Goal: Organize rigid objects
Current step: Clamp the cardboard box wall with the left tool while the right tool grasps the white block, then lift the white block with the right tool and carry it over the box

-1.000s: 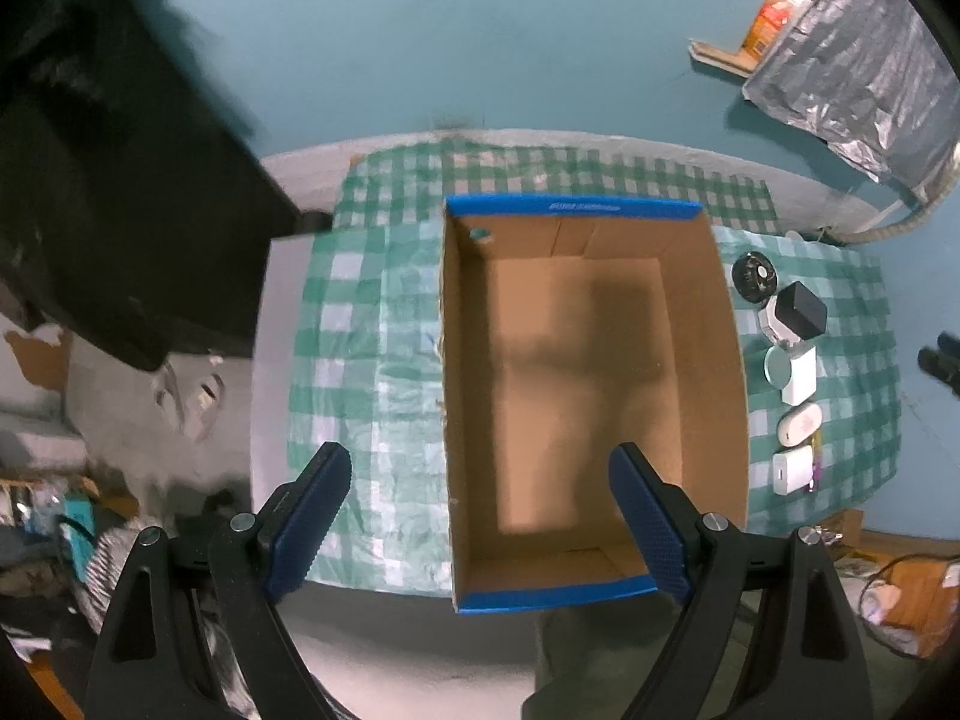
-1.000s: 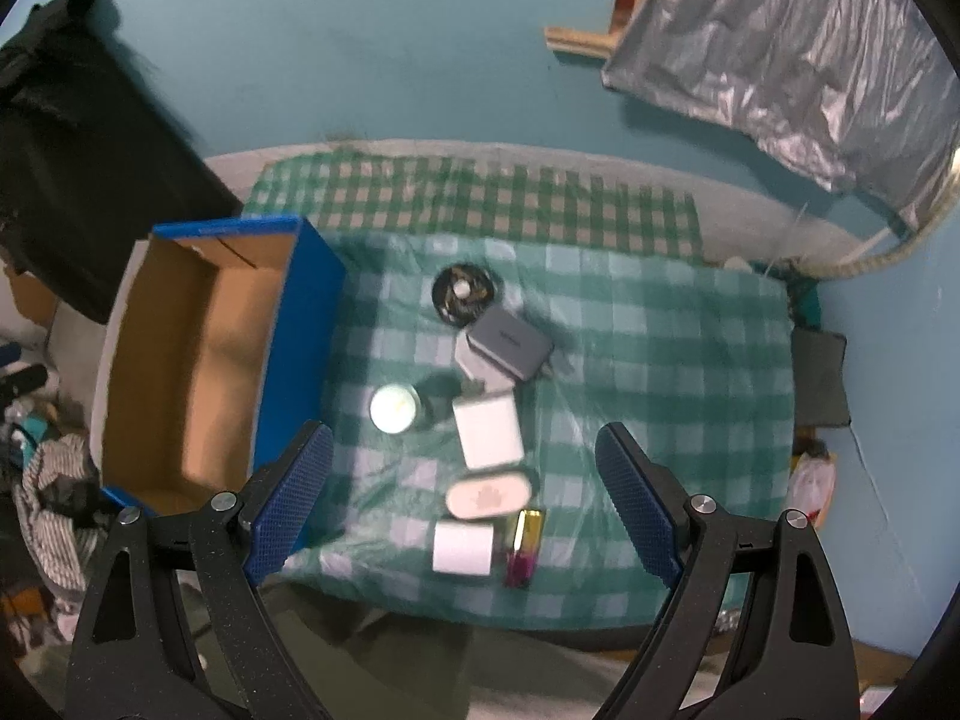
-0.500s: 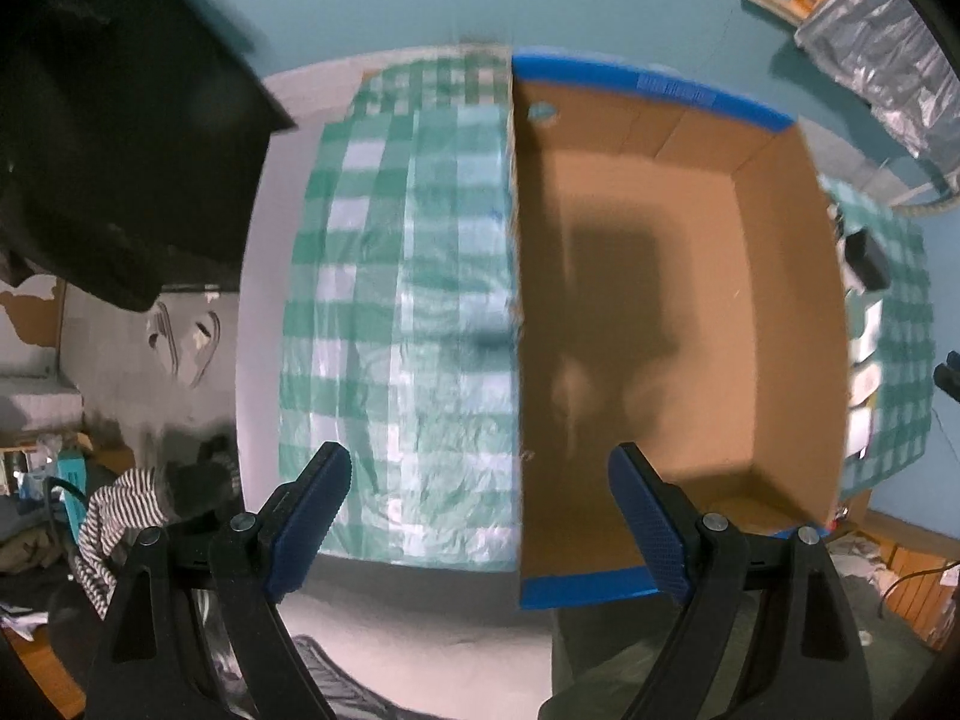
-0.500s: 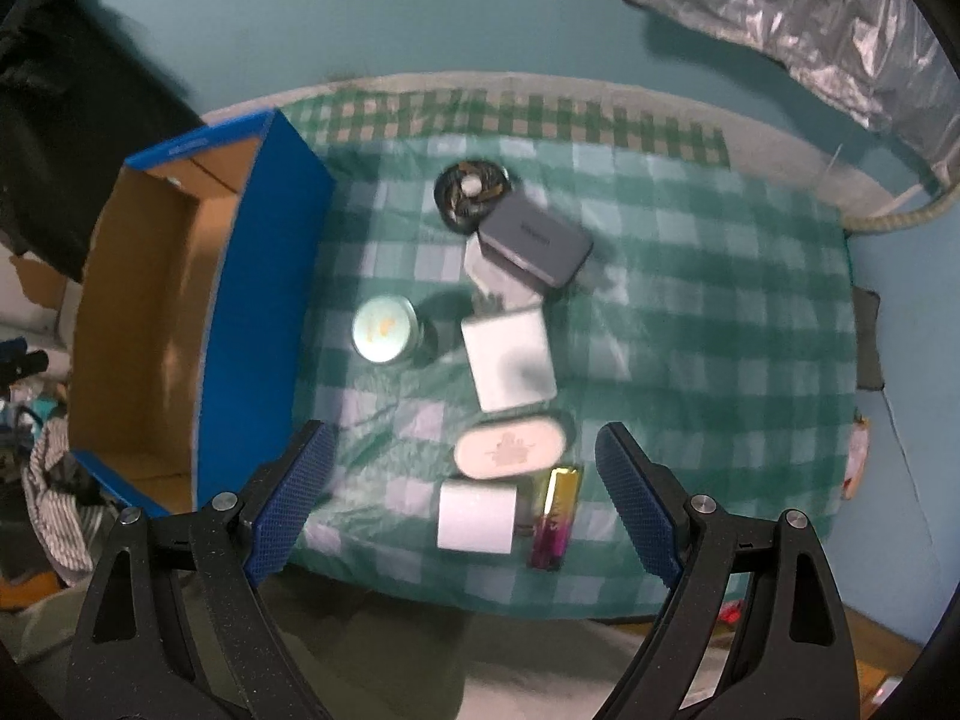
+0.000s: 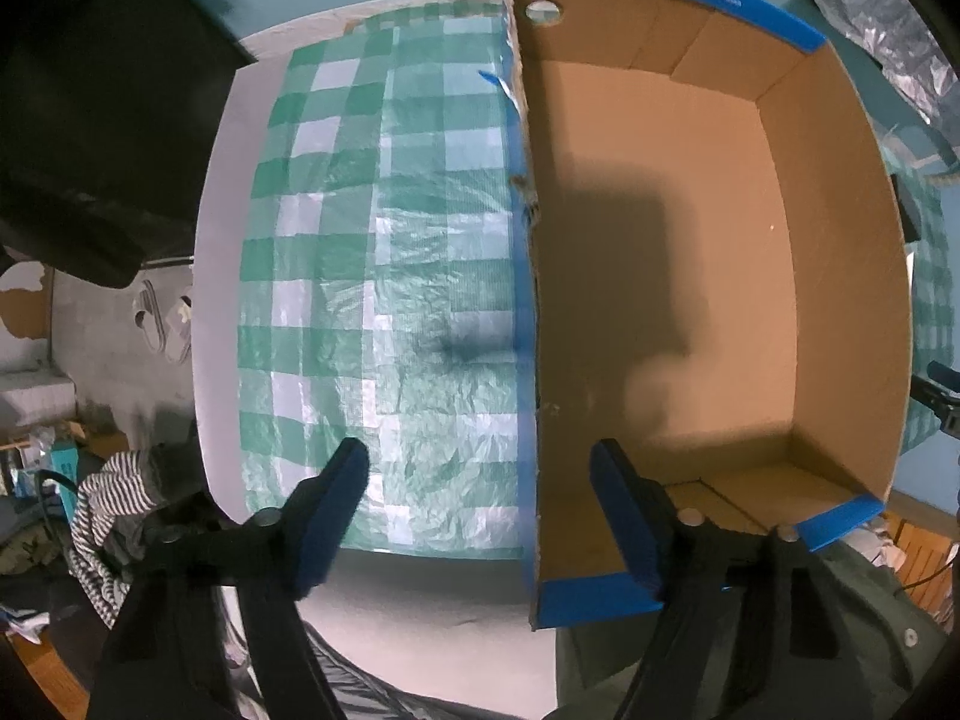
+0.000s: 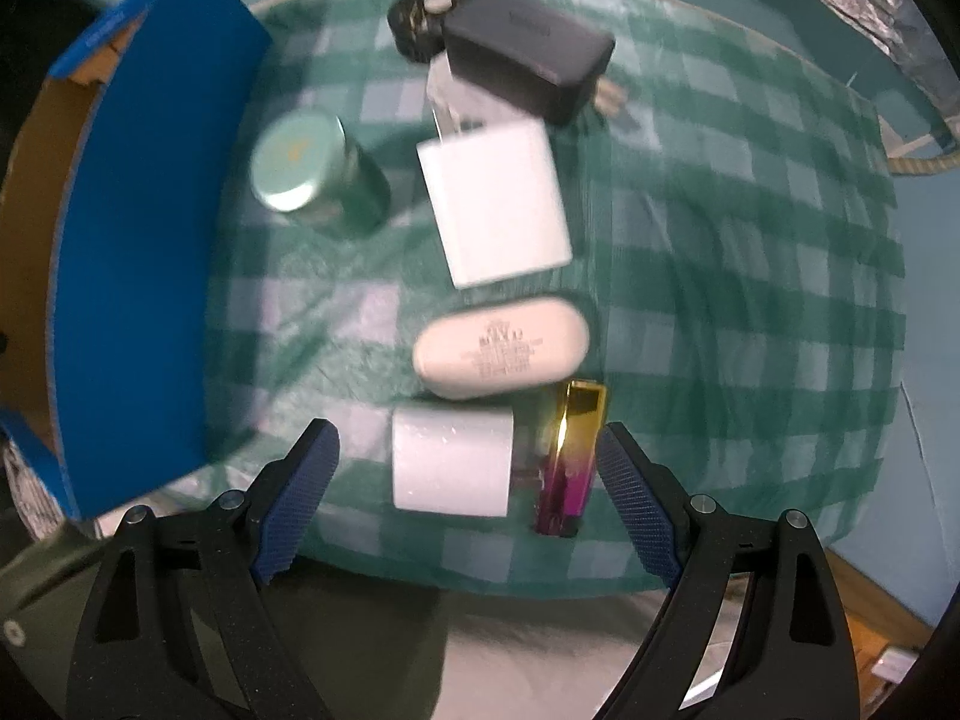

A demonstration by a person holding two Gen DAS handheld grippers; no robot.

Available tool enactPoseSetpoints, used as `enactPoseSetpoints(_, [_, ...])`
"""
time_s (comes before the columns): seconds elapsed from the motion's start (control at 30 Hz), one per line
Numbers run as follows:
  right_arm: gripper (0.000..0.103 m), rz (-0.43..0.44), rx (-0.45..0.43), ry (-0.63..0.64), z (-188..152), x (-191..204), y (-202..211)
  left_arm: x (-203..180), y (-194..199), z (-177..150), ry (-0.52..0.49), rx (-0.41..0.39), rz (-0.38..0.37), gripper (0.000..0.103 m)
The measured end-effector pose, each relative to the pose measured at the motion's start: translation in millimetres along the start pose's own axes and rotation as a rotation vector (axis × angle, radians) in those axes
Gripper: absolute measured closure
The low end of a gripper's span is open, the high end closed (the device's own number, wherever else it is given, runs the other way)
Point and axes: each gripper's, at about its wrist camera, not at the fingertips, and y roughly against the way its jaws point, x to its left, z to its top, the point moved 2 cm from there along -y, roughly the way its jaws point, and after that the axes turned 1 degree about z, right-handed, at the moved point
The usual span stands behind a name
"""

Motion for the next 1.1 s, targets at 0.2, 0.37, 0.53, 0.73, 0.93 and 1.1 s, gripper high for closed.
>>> enactPoseSetpoints(0.2, [0.015, -0.009, 0.021, 0.004, -4.3, 0.2, -16.4, -3.8, -6.9, -2.6, -0.004, 0.014, -0.01, 0.064])
enactPoseSetpoints(0.37, [0.02, -0.006, 0.032, 0.005, -0.5, 1.4, -28.0, -2.9, -12.7, -4.4, 0.004, 0.027, -0.04, 0.078])
enactPoseSetpoints(0.53, [0.032, 0.003, 0.054, 0.011, -6.7, -1.8, -39.1, -5.4, -14.7, -4.5, -0.005, 0.037, -0.049, 0.082])
enactPoseSetpoints(0.73, [0.041, 0.012, 0.086, 0.02, -9.8, 2.5, -61.7, -8.4, -17.5, -0.9, -0.028, 0.041, -0.061, 0.09])
enactPoseSetpoints(0.93, [0.048, 0.019, 0.09, 0.011, -2.5, 11.4, -75.1, -10.9, -20.2, 2.0, -0.056, 0.05, -0.058, 0.095])
enactPoseSetpoints(1.1, [0.05, 0.004, 0.102, -0.023, 9.5, 15.5, -89.2, -10.5, -21.4, -3.6, -0.062, 0.06, -0.066, 0.096])
